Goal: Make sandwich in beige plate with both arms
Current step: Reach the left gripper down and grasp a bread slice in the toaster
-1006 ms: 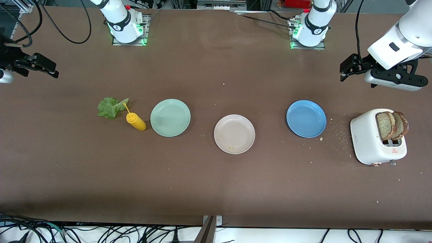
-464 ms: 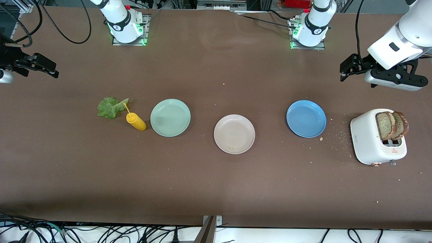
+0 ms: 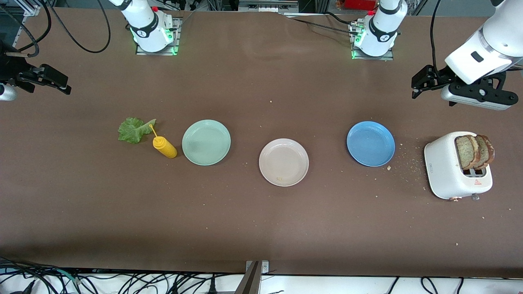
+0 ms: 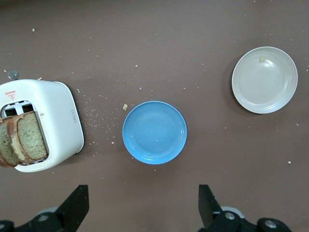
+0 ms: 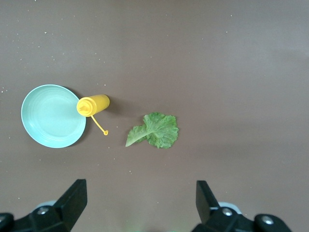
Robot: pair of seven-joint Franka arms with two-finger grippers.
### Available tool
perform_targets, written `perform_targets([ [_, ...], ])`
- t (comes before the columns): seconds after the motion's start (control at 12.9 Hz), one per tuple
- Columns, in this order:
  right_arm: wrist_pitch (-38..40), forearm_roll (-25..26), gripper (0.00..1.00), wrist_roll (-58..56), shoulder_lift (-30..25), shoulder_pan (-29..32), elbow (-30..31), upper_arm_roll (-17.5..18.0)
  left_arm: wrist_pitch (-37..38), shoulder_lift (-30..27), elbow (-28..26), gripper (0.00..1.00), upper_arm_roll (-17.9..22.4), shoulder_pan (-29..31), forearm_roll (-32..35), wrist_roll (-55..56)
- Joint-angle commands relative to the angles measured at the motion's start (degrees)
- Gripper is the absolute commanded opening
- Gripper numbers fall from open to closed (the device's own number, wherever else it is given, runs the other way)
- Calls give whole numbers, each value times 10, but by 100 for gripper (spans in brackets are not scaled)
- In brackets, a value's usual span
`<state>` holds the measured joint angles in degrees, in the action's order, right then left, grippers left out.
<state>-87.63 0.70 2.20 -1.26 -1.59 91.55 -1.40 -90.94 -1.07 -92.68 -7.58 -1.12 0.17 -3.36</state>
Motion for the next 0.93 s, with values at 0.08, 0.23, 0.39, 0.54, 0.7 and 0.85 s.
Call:
perform_targets([
  [0.08,2,0,100,-5,-8,2,5,3,3,9,8,100,0,2,-13,-2],
  [0.23,3,0,100,-5,-8,2,5,3,3,14,8,100,1,2,-11,-2],
  [0.39,3,0,100,-4,-8,1,5,3,1,32,8,100,6,13,12,-5],
  [0.54,3,0,100,-5,-8,1,5,3,2,53,10,100,6,42,36,-39],
  [0.7,3,1,100,-3,-8,0,4,12,-3,97,21,100,6,71,38,-47],
  [0.85,3,1,100,-2,-8,0,4,14,-4,155,56,100,7,95,41,-46],
])
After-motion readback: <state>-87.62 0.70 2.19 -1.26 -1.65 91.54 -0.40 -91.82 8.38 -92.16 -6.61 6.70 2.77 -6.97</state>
